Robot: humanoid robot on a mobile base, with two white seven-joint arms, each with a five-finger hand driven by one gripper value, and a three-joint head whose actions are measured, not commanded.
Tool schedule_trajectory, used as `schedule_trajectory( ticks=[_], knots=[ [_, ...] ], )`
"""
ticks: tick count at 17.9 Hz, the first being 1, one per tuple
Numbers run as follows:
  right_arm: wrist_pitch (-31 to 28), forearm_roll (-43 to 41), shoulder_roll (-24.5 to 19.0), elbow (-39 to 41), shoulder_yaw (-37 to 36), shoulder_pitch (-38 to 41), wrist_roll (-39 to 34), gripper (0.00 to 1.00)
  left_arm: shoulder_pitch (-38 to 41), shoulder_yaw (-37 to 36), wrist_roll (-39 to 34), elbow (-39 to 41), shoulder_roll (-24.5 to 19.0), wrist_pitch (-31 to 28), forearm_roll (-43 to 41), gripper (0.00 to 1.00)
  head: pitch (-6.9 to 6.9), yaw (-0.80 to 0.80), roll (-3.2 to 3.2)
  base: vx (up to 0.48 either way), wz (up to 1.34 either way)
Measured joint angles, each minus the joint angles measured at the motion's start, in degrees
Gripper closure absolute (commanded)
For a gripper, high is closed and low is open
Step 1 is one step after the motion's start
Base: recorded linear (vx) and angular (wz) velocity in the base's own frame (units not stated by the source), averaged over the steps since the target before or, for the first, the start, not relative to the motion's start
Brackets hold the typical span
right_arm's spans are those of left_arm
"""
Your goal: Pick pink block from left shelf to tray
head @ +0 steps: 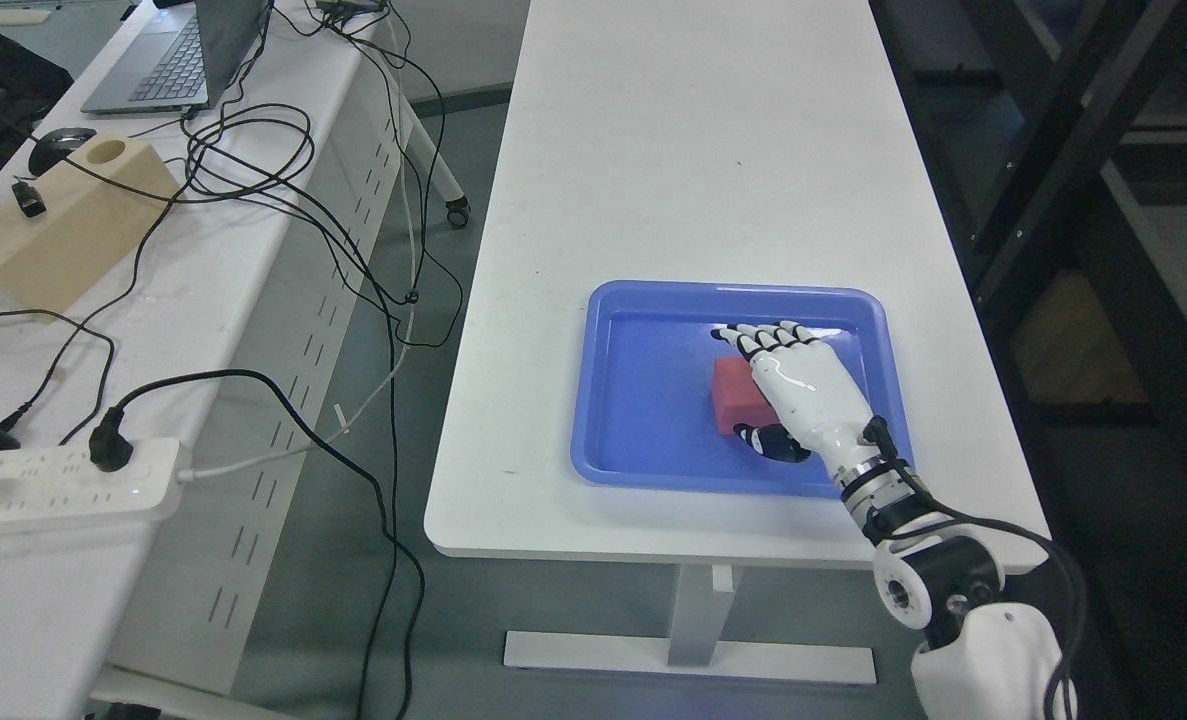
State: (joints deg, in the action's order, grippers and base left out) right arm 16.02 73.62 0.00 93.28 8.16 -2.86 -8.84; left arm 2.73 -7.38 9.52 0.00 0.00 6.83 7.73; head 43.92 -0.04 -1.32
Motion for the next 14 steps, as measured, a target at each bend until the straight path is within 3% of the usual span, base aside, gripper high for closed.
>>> schedule_trajectory(
  ticks=[4, 10, 14],
  knots=[
    [-0.69, -4.18, 0.00, 0.10, -0.71, 0.91, -0.03, 0.01, 0.00, 0.00, 0.00, 0.00, 0.00, 0.02, 0.00, 0.00, 0.00, 0.00, 0.00, 0.000, 0.00],
    [-1.59, -13.81, 0.00, 0.21, -4.33, 2.27, -6.86, 0.01, 0.00, 0.00, 0.00, 0.00, 0.00, 0.19, 0.00, 0.00, 0.00, 0.00, 0.00, 0.000, 0.00],
    [-2.26, -19.93, 0.00, 0.24, -7.40, 2.04, -7.33, 0.01, 0.00, 0.00, 0.00, 0.00, 0.00, 0.36, 0.00, 0.00, 0.00, 0.00, 0.00, -0.003, 0.00]
  ],
)
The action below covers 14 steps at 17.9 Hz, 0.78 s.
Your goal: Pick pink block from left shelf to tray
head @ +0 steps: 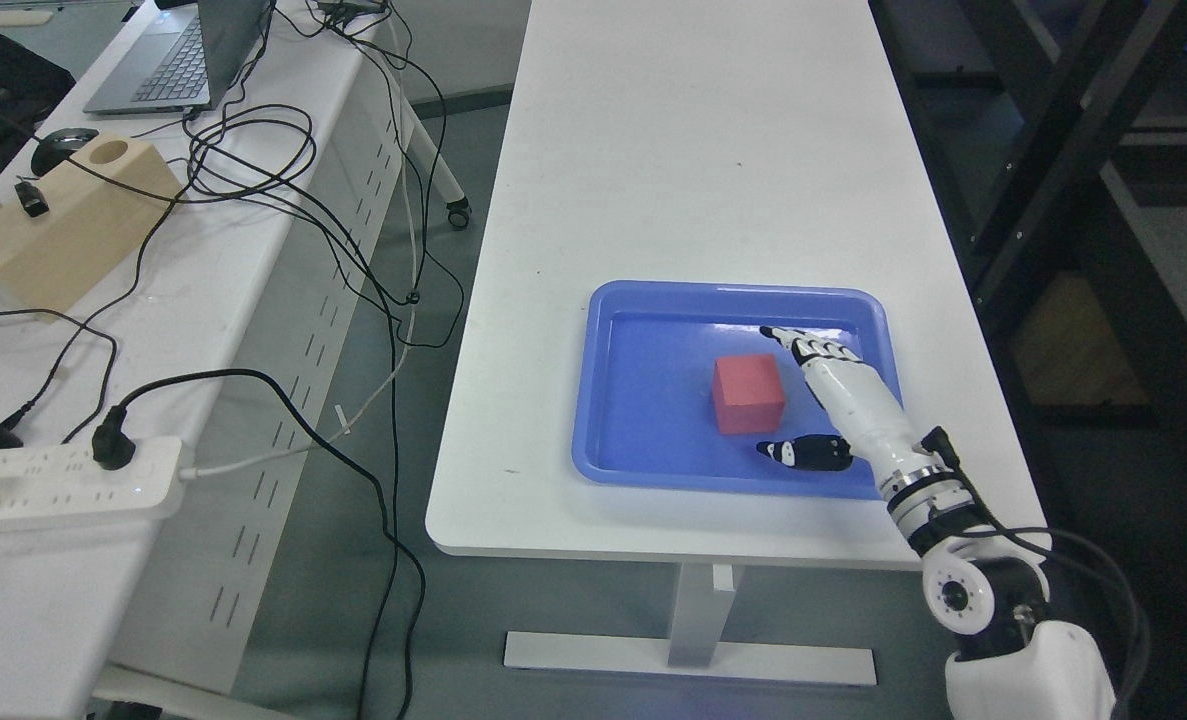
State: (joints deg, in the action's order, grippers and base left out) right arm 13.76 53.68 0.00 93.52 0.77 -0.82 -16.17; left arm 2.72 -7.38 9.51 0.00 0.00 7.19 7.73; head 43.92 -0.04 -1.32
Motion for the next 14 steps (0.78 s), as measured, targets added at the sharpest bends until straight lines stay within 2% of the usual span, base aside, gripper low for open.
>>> schedule_trajectory(
  ticks=[4, 10, 14],
  knots=[
    [-0.08, -6.49, 0.00, 0.03, -2.67, 0.32, 1.27, 0.00, 0.00, 0.00, 0.00, 0.00, 0.00, -0.29, 0.00, 0.00, 0.00, 0.00, 0.00, -0.045, 0.00],
    [7.28, -15.68, 0.00, -0.03, -6.21, 0.49, 1.44, 0.00, 0.00, 0.00, 0.00, 0.00, 0.00, -0.38, 0.00, 0.00, 0.00, 0.00, 0.00, -0.110, 0.00],
    [8.89, -22.56, 0.00, -0.21, -8.53, 0.67, 1.46, 0.00, 0.00, 0.00, 0.00, 0.00, 0.00, -0.40, 0.00, 0.00, 0.00, 0.00, 0.00, -0.150, 0.02]
  ],
)
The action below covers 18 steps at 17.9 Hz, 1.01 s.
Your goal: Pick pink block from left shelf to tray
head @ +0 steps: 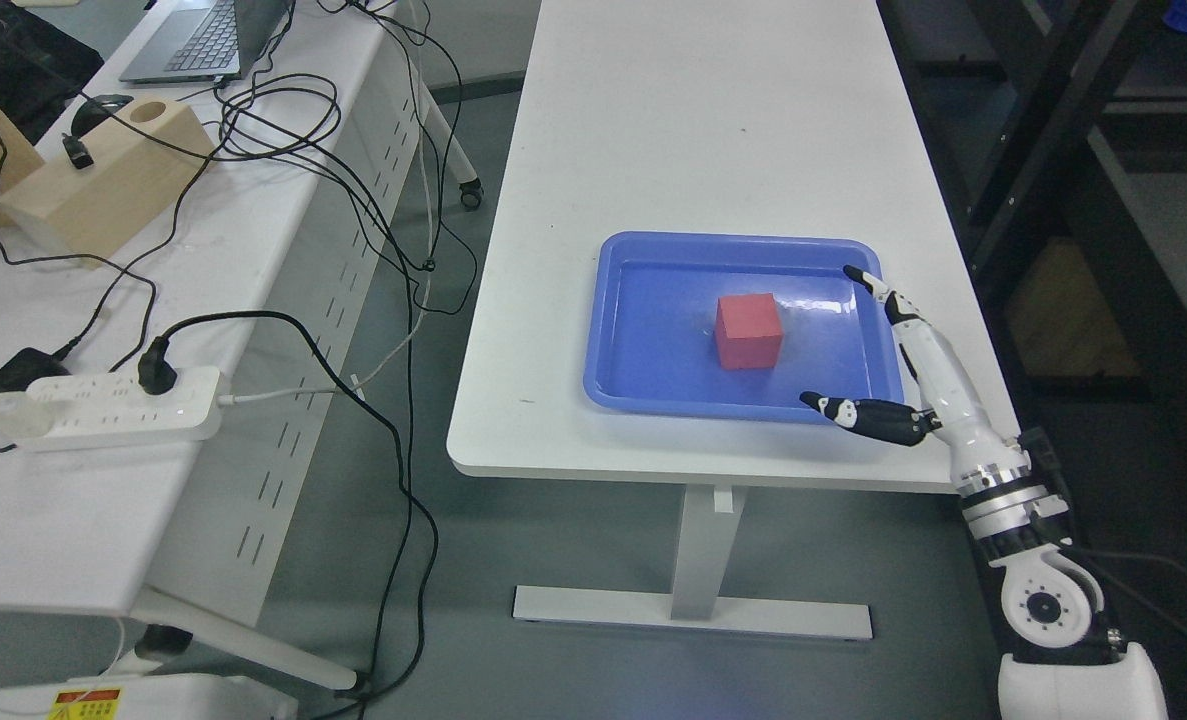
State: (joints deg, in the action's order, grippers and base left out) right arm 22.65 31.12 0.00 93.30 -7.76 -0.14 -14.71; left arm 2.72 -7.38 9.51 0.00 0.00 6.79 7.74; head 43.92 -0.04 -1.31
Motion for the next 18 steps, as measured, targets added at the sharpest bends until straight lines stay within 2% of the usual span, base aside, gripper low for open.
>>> schedule_trajectory(
  ticks=[4, 11, 18],
  knots=[
    [-0.04, -6.48, 0.00, -0.90, -2.01, 0.18, 1.09, 0.00, 0.01, 0.00, 0.00, 0.00, 0.00, -0.01, 0.00, 0.00, 0.00, 0.00, 0.00, -0.161, -0.03],
    [-5.67, -16.73, 0.00, -3.18, -3.70, 2.89, 1.57, 0.00, -0.01, 0.00, 0.00, 0.00, 0.00, -0.16, 0.00, 0.00, 0.00, 0.00, 0.00, -0.149, -0.26],
    [-6.28, -26.67, 0.00, -5.94, -4.13, 4.70, 0.51, 0.00, 0.00, 0.00, 0.00, 0.00, 0.00, -0.04, 0.00, 0.00, 0.00, 0.00, 0.00, -0.138, 0.04]
  ],
)
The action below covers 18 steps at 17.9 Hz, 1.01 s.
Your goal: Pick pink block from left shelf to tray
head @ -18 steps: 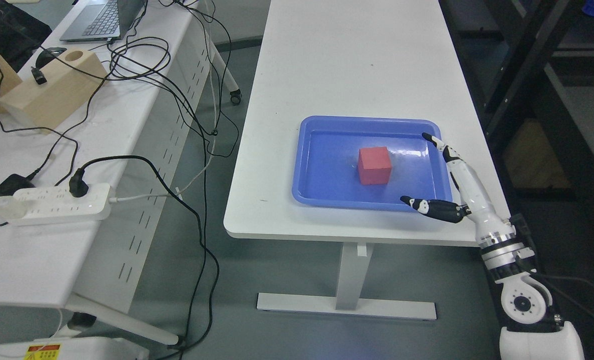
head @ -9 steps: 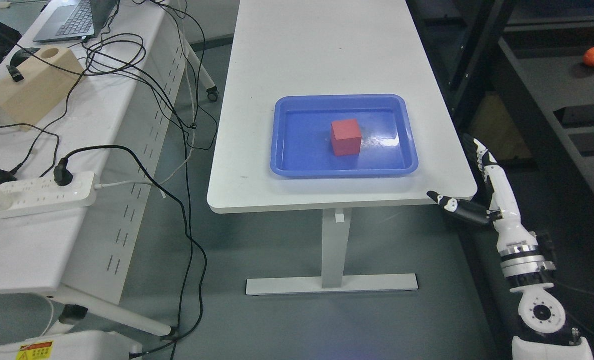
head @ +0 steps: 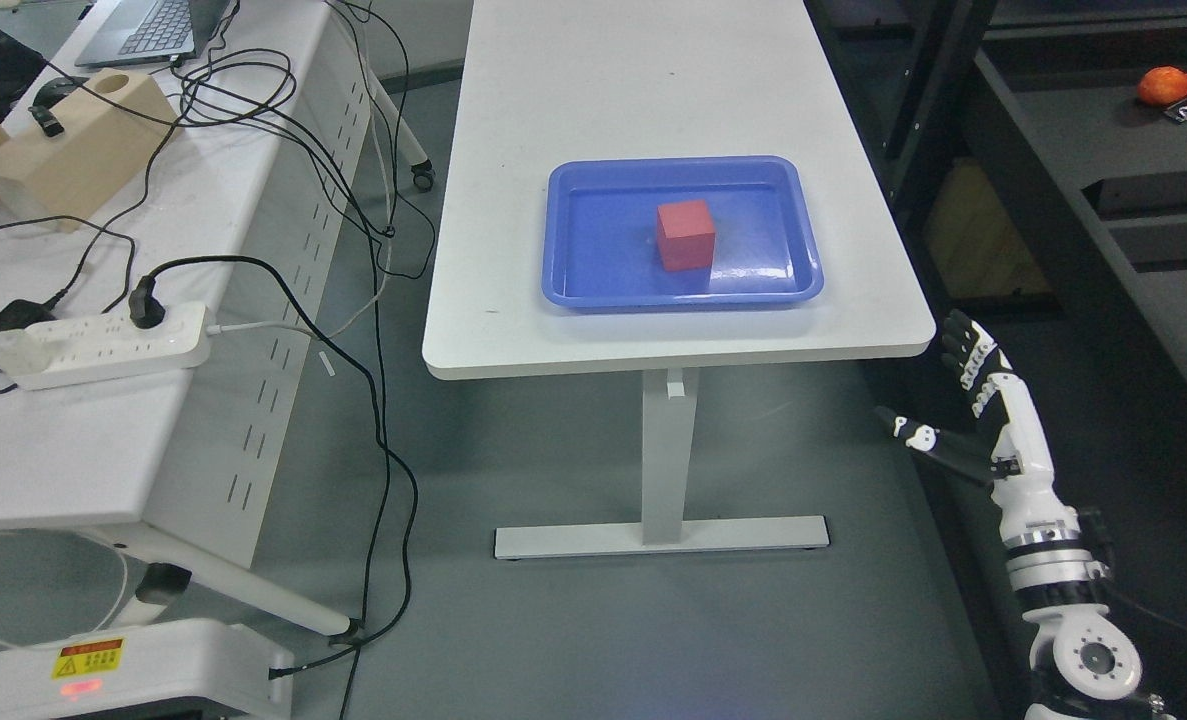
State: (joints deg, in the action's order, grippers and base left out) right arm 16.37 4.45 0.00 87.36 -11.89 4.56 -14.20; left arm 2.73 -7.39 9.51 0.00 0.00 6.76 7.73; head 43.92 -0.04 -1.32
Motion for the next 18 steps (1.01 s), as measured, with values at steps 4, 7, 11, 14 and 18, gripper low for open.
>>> schedule_trajectory(
  ticks=[4, 7, 11, 14, 18],
  knots=[
    [-0.17, -2.47, 0.00, -1.41, 1.54, 0.29, 1.14, 0.00, 0.00, 0.00, 0.00, 0.00, 0.00, 0.01, 0.00, 0.00, 0.00, 0.00, 0.00, -0.123, 0.11],
    [-0.37, -3.39, 0.00, -2.25, 3.78, 0.41, 4.34, 0.00, 0.00, 0.00, 0.00, 0.00, 0.00, 0.01, 0.00, 0.00, 0.00, 0.00, 0.00, -0.105, 0.10],
    [-0.39, -3.98, 0.00, -2.97, 6.44, 0.63, 6.44, 0.00, 0.00, 0.00, 0.00, 0.00, 0.00, 0.02, 0.00, 0.00, 0.00, 0.00, 0.00, -0.082, 0.06],
    [-0.43, -4.21, 0.00, -3.19, 7.98, 0.80, 6.86, 0.00, 0.00, 0.00, 0.00, 0.00, 0.00, 0.03, 0.00, 0.00, 0.00, 0.00, 0.00, -0.054, 0.05],
    [-0.49, -4.33, 0.00, -2.93, 9.28, 0.89, 7.17, 0.00, 0.00, 0.00, 0.00, 0.00, 0.00, 0.04, 0.00, 0.00, 0.00, 0.00, 0.00, -0.022, 0.01]
  ],
)
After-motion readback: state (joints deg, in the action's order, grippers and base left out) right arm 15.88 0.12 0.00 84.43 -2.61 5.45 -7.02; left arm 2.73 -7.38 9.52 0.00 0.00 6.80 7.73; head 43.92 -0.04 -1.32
